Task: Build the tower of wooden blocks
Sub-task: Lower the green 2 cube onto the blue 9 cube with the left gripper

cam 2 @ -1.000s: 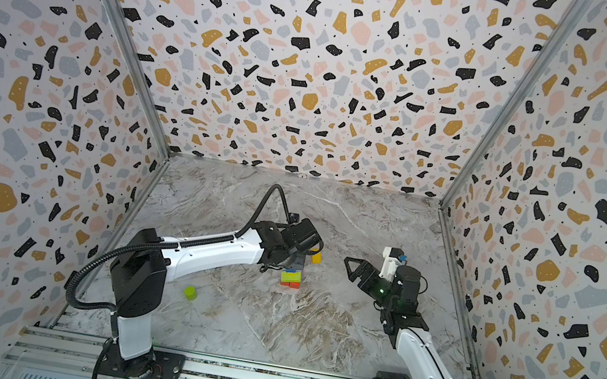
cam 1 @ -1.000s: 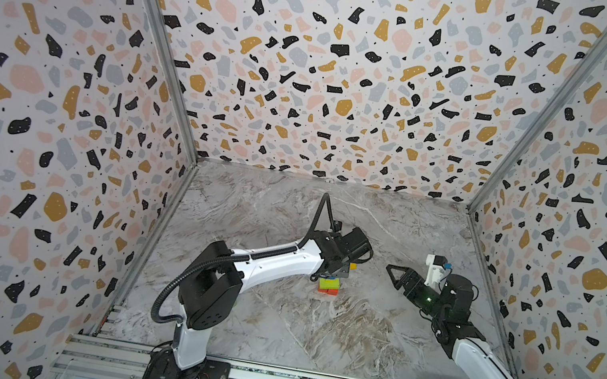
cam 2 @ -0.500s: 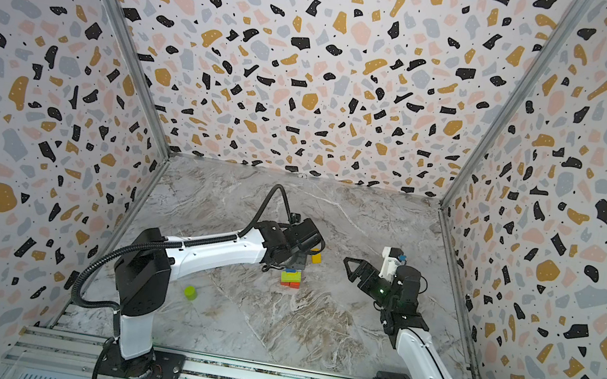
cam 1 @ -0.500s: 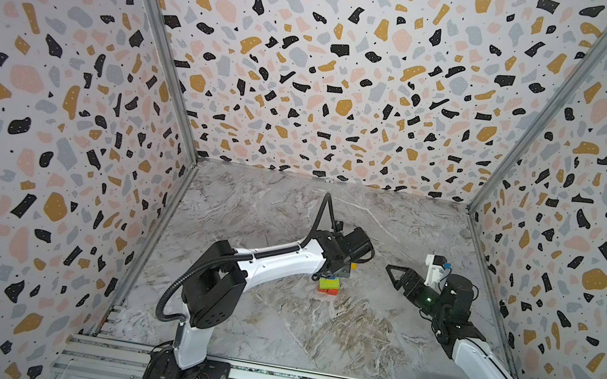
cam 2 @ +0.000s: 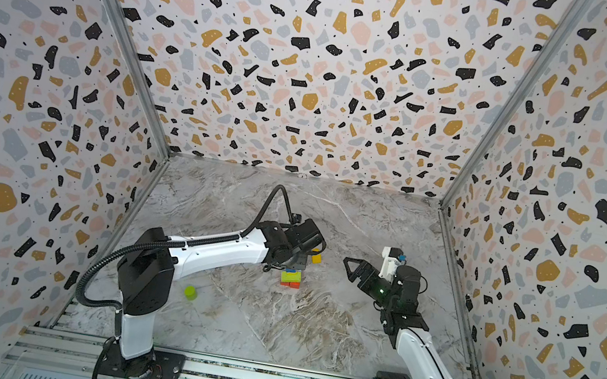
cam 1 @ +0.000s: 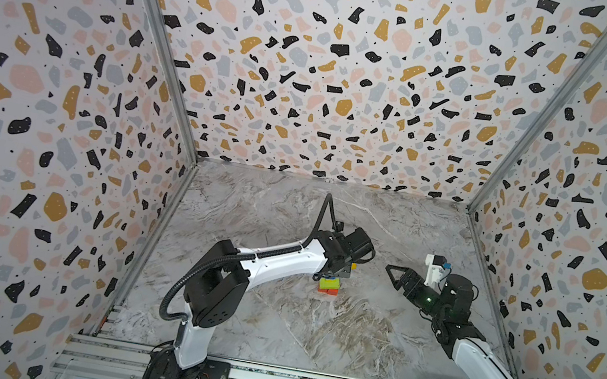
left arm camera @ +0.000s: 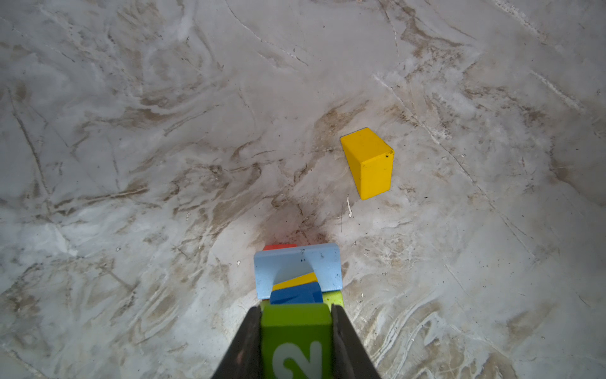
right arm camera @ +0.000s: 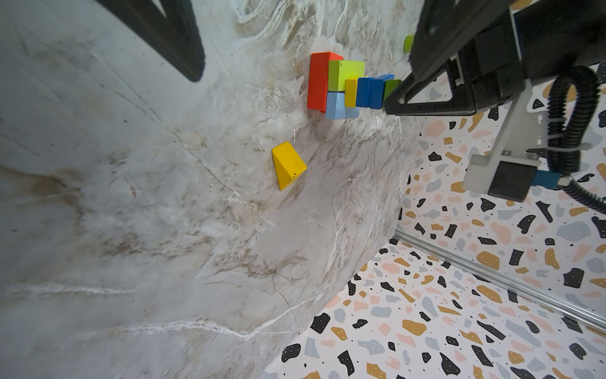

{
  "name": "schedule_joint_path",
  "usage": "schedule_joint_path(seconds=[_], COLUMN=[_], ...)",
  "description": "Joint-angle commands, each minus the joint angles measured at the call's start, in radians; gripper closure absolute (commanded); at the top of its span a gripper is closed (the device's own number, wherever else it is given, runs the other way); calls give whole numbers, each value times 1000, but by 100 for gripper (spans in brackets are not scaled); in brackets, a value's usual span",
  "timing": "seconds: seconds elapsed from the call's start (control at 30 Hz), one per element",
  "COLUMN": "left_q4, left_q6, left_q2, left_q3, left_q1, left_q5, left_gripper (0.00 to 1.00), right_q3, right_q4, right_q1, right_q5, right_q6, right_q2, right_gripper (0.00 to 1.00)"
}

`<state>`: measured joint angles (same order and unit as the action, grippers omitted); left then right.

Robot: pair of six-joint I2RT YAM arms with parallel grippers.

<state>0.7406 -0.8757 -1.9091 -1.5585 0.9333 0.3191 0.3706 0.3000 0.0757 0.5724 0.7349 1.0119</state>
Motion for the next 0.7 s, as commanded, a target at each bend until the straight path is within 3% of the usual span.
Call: schedule_joint_path(seconds=[0.0,0.67], left_q4=[9,16], left_q6=[3,4], left_q2=[6,13], left_q3=[-22,-16], left_q1=[6,6], left_q5=[15,18], left_gripper=[70,58], right_q3=[7,7], right_q4=[-9,-7], right_q1=[-3,-4], right_q5=[7,7], right_q6=[-20,-22], right_q2=[-18,-13], right_gripper=[1,1])
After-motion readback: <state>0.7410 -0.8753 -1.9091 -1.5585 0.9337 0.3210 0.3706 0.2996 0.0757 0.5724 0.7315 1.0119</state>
